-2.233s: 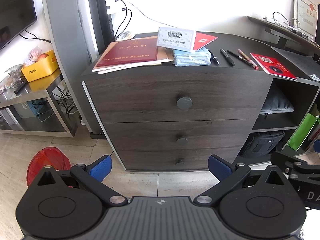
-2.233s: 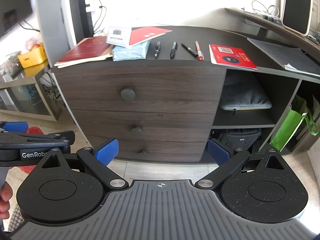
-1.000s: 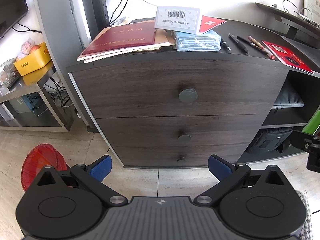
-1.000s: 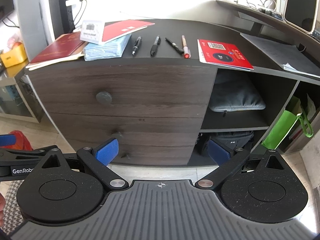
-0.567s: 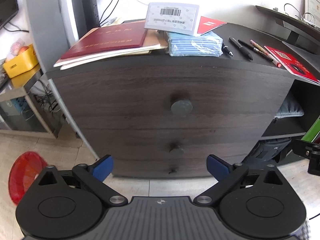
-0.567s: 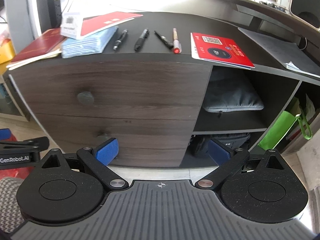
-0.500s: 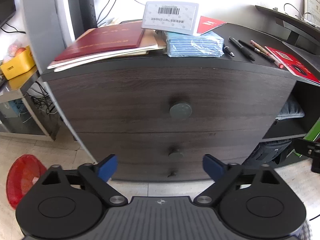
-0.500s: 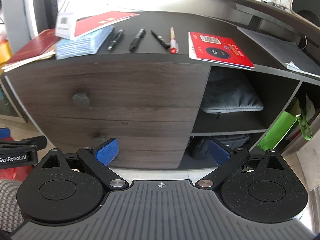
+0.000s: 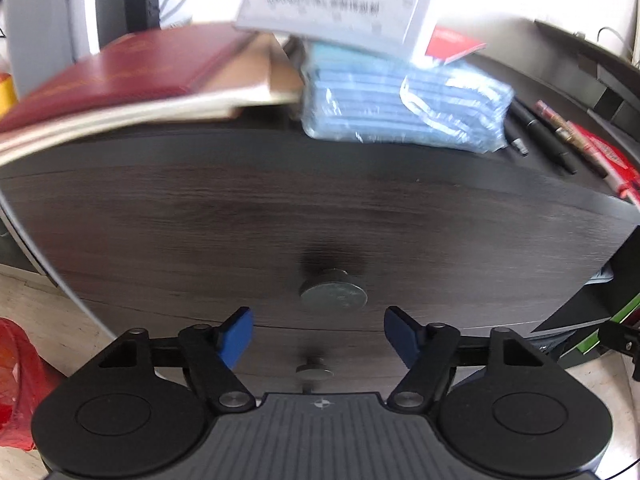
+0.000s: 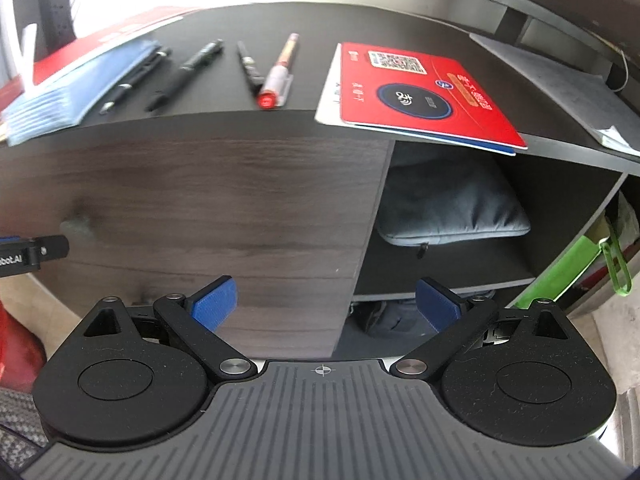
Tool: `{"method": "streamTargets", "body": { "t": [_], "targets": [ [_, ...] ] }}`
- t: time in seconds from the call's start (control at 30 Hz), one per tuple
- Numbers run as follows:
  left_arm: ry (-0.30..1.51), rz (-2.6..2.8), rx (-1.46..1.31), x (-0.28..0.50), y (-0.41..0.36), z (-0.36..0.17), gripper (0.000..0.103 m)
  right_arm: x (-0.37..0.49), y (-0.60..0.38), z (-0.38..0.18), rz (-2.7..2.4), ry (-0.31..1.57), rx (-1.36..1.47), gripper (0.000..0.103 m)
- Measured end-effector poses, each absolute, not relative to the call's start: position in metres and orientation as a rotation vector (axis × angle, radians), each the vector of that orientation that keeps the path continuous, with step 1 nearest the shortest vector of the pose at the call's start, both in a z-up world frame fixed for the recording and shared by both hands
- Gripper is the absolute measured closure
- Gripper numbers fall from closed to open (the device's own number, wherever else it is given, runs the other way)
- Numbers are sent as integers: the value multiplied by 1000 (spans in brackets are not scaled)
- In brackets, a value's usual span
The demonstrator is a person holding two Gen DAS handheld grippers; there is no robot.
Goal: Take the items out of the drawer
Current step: 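Close the left gripper on the top drawer's round knob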
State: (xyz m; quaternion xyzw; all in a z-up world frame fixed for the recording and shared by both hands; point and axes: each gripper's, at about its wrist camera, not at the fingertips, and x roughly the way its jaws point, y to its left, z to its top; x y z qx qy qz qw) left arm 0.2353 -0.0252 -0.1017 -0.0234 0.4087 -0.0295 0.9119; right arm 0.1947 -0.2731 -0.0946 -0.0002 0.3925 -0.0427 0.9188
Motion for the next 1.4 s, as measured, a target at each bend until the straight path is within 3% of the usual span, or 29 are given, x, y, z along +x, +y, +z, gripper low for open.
{"method": "streamTargets", "body": {
  "t": [0.73, 0.83, 0.87, 1.2, 1.4],
  "targets": [
    [911, -66, -6, 289, -43, -121, 35, 252, -302, -117, 75, 732, -38, 13],
    [941, -93, -37, 291, -31, -124, 49, 257, -302, -117, 86, 736, -49, 16],
    [949, -104, -50, 292, -30, -124, 62, 259, -301, -117, 89, 736, -52, 16],
    [923, -121, -81, 289, -23, -119, 61, 263, -290, -117, 117, 744, -93, 13],
    [912, -127, -51, 285, -26, -121, 62, 259, -291, -117, 113, 747, -142, 28]
  ]
}}
